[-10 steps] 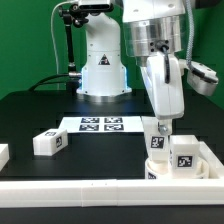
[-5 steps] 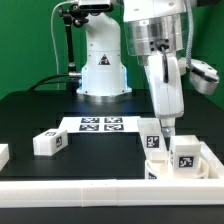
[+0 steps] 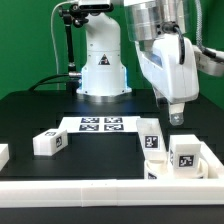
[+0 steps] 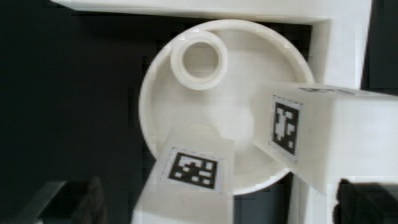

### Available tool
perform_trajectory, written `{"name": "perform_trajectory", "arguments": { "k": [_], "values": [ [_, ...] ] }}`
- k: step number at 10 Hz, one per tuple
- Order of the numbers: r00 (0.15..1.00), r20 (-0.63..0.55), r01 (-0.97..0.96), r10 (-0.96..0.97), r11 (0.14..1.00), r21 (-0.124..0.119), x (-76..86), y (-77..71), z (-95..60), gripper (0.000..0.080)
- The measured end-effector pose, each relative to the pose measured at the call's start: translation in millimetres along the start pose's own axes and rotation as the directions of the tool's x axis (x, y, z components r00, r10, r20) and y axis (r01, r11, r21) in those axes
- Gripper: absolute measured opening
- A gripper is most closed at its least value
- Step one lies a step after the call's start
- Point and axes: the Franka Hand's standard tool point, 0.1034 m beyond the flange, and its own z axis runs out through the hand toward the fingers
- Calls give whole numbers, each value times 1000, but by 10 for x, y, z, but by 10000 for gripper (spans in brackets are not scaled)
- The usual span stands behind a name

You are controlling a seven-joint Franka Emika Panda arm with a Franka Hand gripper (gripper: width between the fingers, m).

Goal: Assemble stool

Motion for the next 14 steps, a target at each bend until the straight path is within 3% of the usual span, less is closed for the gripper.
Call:
{"name": "perform_trajectory", "arguments": {
  "k": [2, 5, 10, 12, 13, 14],
  "values": [
    [986, -1, 164, -164, 986, -2, 4, 3, 7, 649],
    [866, -36, 496, -499, 866, -60, -26, -11, -33, 649],
    [620, -15, 781, -784, 620, -72, -17, -16, -36, 649],
    [471, -2, 879, -882, 470, -76, -12, -16, -36, 649],
    [332, -8, 938, -943, 331, -106, -6, -29, -42, 649],
    [215, 4, 971, -977, 213, -111, -15, -29, -41, 649]
  ]
}}
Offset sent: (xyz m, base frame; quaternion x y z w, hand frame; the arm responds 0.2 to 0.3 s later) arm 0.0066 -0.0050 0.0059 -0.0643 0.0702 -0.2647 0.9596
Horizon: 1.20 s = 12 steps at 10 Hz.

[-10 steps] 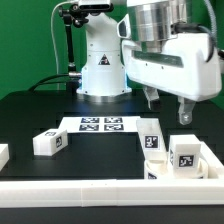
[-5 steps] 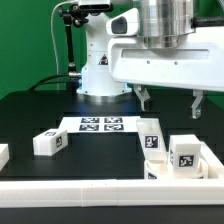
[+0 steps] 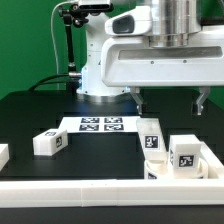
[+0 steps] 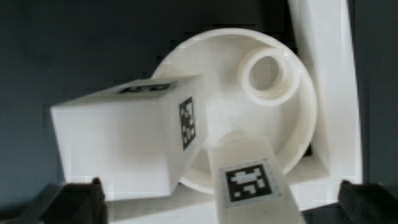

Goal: Assemble stool

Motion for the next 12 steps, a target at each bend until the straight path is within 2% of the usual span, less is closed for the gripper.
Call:
{"name": "perform_trajectory", "arguments": {
  "k": [1, 4, 6, 7, 8, 9, 11, 12],
  "values": [
    [990, -1, 138, -138, 990, -1, 3, 3, -2, 649],
    [943, 0, 332, -332, 943, -2, 6, 20, 0, 649],
    [886, 1, 464, -464, 886, -2, 9, 34, 0, 649],
    [846, -2, 533, -533, 846, -11, 21, 37, -1, 649],
    [727, -20, 685, -686, 727, -58, 76, 22, -5, 649],
    [671, -13, 740, -742, 670, -63, 67, 19, 5, 649],
    [483, 16, 874, -875, 481, -74, 73, 57, 14, 649],
    [449, 21, 891, -893, 447, -74, 73, 63, 15, 649]
  ]
}}
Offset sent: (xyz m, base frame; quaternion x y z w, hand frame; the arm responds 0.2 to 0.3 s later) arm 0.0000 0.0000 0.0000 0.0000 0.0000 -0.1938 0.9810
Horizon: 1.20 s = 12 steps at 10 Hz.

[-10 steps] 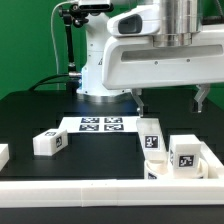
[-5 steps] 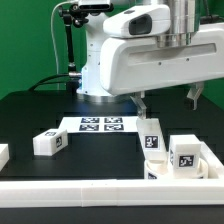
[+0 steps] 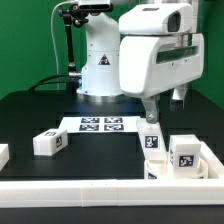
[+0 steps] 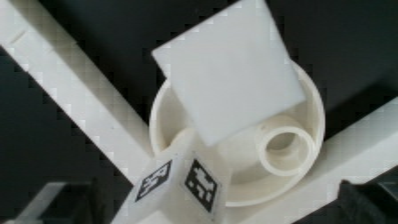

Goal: Assemble stool

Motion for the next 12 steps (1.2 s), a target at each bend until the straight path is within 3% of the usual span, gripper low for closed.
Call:
{"name": "perform_trajectory", "arguments": {
  "k": [6, 12],
  "values": [
    [932, 33, 361, -361, 932, -13, -113, 49, 50, 649],
    [938, 47, 343, -343, 939, 21, -306, -42, 287, 649]
  ]
}}
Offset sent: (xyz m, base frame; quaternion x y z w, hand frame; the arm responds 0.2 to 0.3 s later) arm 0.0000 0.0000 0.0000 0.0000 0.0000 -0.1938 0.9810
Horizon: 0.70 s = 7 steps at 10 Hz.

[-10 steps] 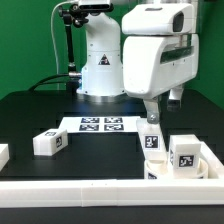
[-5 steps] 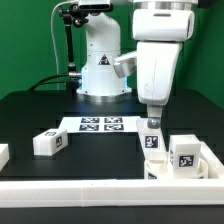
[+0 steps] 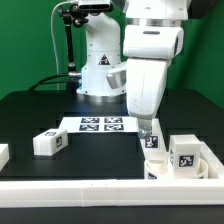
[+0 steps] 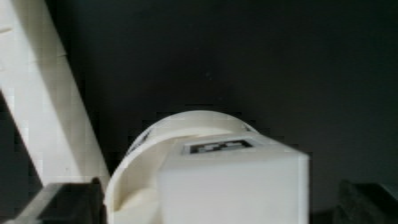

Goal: Assemble stool

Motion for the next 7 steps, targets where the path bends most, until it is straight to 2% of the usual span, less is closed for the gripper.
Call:
{"name": "perform_trajectory", "arguments": {
  "k": [4, 5, 6, 7],
  "values": [
    [1000, 1, -17, 17, 1000, 4, 6, -11, 25, 634],
    [1000, 1, -18, 18, 1000, 4, 1, -9, 25, 463],
    [1000, 1, -18, 18, 1000, 4, -3, -8, 26, 337],
    [999, 1, -40, 40, 999, 4, -3, -8, 26, 338]
  ]
}}
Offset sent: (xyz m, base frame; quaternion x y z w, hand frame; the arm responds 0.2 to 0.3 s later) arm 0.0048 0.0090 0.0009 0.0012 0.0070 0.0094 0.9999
